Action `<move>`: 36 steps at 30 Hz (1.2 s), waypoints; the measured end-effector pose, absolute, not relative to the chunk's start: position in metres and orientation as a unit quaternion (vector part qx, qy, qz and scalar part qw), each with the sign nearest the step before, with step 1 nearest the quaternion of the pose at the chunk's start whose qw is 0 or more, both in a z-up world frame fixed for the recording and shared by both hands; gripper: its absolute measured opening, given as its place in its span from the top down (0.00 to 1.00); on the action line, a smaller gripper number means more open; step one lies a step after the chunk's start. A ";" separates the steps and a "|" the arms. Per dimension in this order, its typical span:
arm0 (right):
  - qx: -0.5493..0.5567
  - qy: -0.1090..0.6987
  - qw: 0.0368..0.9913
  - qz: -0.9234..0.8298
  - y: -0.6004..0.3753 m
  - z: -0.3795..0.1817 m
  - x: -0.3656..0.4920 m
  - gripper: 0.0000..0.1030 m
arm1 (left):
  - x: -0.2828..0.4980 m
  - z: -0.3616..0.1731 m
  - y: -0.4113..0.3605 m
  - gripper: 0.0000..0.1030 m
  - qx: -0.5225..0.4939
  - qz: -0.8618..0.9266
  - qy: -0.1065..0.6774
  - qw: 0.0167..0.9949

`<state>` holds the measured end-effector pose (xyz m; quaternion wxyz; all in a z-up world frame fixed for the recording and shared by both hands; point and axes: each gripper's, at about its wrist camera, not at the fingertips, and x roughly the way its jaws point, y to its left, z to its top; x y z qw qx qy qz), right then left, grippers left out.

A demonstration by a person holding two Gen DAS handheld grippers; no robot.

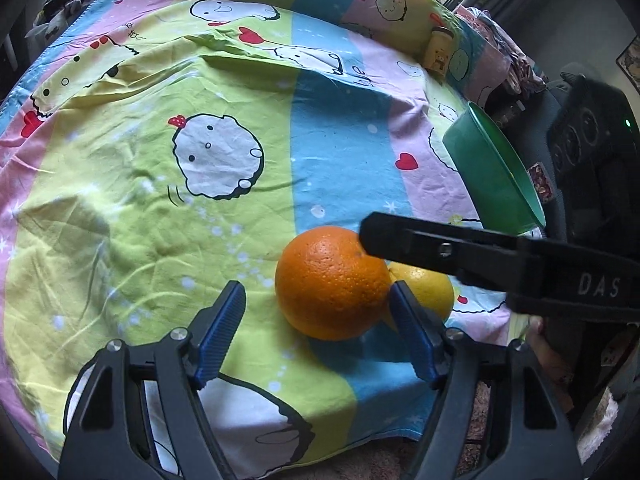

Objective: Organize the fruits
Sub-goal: 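Close the right tool around the orange, then lift and carry the orange in the right tool over the basin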

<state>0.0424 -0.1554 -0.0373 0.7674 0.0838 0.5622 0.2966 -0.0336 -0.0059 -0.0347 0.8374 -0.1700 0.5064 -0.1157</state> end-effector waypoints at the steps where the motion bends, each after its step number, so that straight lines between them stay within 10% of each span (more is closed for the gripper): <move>1: 0.069 0.569 0.763 0.299 -0.148 -0.040 0.045 0.30 | -0.033 -0.036 -0.007 0.30 -0.172 -0.118 0.509 0.835; 36: 0.297 0.371 0.869 0.141 -0.324 0.037 0.076 0.38 | 0.066 0.058 -0.180 0.43 -0.015 -0.318 0.379 0.869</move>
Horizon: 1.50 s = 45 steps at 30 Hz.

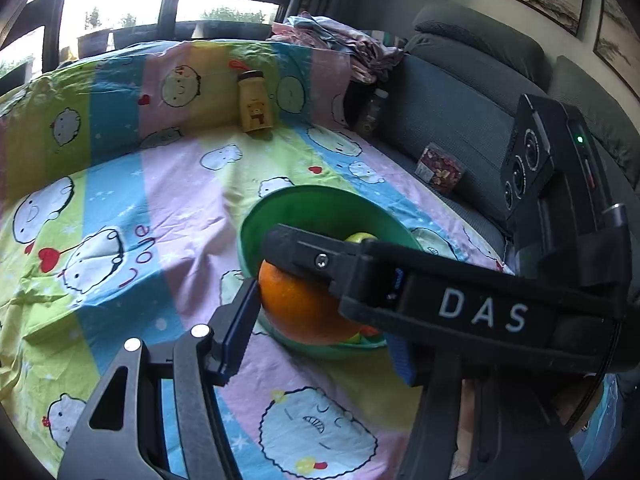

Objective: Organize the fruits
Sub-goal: 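Lift and carry the orange in the right tool over the basin, then release the orange into the basin and move the right tool to the lemon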

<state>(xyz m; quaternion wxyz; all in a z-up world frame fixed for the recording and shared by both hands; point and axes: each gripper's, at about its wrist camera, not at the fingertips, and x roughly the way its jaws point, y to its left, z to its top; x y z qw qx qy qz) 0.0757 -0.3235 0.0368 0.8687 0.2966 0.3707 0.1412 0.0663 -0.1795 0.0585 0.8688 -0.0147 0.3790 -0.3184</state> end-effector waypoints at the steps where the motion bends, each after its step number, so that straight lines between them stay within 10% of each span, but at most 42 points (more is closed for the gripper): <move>1: 0.303 0.370 0.868 0.132 -0.329 0.034 0.076 0.38 | 0.069 0.056 -0.184 0.43 -0.013 -0.326 0.381 0.865; 19: 0.341 0.395 0.851 0.056 -0.368 0.002 0.077 0.38 | 0.079 0.040 -0.214 0.41 0.004 -0.322 0.410 0.853; 45: 0.151 0.513 0.806 0.253 -0.211 -0.020 -0.007 0.34 | -0.042 -0.023 -0.060 0.26 -0.110 -0.168 0.507 0.838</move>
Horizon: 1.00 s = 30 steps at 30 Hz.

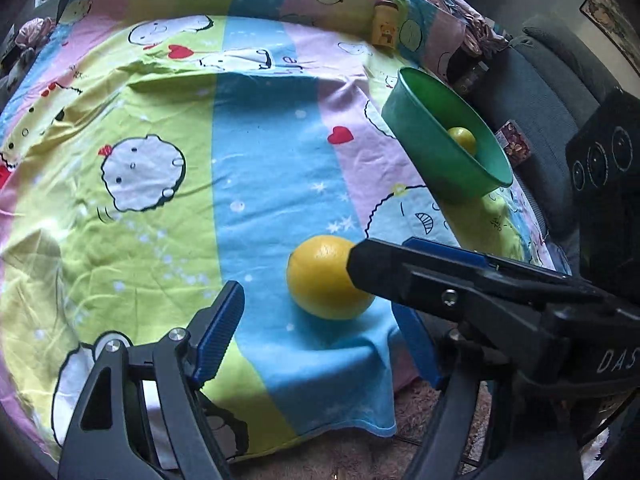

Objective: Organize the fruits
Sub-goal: 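Release the orange into the basin and move the right tool to the lemon, then grasp the lemon with the right tool and carry it over the basin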

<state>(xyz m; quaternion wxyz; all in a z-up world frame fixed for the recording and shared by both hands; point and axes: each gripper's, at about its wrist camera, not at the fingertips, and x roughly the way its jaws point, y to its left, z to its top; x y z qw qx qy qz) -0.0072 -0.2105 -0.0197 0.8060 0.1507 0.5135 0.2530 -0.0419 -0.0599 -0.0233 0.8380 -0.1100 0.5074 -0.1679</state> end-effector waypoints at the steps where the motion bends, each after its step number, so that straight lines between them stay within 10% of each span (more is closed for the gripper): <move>1: 0.150 0.519 0.803 0.252 -0.207 -0.023 -0.006 0.34 | -0.043 -0.027 -0.060 0.26 -0.113 -0.167 0.511 0.836; 18: 0.149 0.554 0.783 0.241 -0.199 -0.056 0.010 0.43 | -0.028 -0.047 -0.075 0.45 -0.121 -0.183 0.534 0.816; 30: 0.207 0.421 0.857 0.213 -0.265 0.035 0.037 0.43 | 0.028 0.049 -0.142 0.45 -0.032 -0.240 0.424 0.873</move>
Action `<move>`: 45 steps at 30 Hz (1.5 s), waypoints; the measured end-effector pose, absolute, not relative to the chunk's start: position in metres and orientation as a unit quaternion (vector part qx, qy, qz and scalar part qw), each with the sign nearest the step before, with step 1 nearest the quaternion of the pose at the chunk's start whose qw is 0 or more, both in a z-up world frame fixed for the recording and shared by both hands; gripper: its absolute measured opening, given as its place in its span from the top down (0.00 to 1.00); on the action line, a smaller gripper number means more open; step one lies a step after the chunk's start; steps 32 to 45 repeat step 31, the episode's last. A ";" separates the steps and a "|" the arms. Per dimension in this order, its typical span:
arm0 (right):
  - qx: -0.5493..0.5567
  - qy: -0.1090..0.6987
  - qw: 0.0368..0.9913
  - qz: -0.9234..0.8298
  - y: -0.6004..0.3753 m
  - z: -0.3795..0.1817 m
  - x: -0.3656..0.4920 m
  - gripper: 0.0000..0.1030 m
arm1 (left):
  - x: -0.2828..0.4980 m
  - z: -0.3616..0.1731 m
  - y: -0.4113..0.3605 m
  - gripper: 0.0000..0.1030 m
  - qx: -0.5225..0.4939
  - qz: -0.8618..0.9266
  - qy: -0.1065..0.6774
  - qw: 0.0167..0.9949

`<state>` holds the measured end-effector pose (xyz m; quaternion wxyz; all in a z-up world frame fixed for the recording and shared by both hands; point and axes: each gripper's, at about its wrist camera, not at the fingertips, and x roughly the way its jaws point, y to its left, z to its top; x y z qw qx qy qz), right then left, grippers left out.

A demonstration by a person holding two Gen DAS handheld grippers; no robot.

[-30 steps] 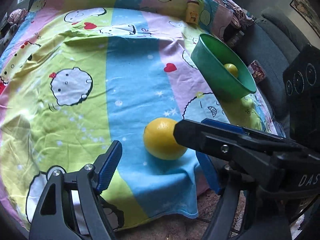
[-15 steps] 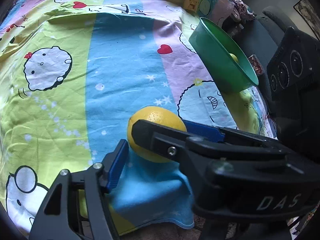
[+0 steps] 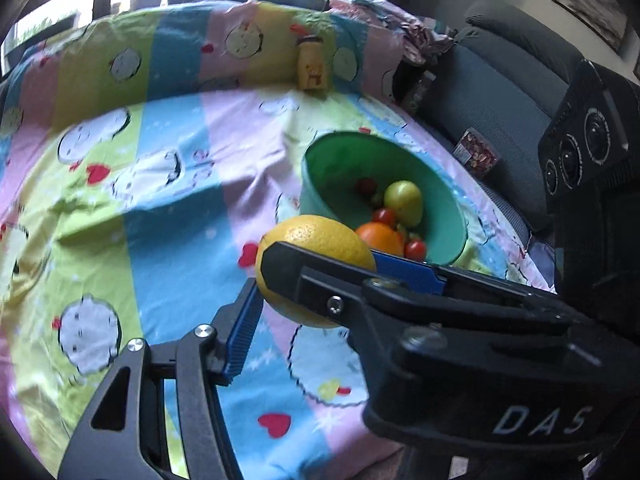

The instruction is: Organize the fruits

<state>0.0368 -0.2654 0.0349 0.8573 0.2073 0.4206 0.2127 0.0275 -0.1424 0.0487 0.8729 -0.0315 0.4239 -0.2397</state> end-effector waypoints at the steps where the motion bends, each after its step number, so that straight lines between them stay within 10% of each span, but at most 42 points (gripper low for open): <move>1: 0.215 0.406 0.864 0.206 -0.275 0.042 0.041 0.43 | 0.034 0.055 -0.152 0.45 -0.024 -0.248 0.412 0.877; 19: 0.310 0.382 0.869 0.052 -0.373 0.011 0.080 0.43 | 0.101 0.019 -0.245 0.43 0.011 -0.324 0.440 0.837; 29: 0.298 0.346 0.888 -0.048 -0.396 0.019 0.056 0.27 | 0.078 0.043 -0.235 0.03 0.036 -0.294 0.399 0.868; 45: 0.294 0.336 0.893 -0.054 -0.396 0.022 0.052 0.25 | 0.075 0.046 -0.233 0.03 0.039 -0.287 0.392 0.873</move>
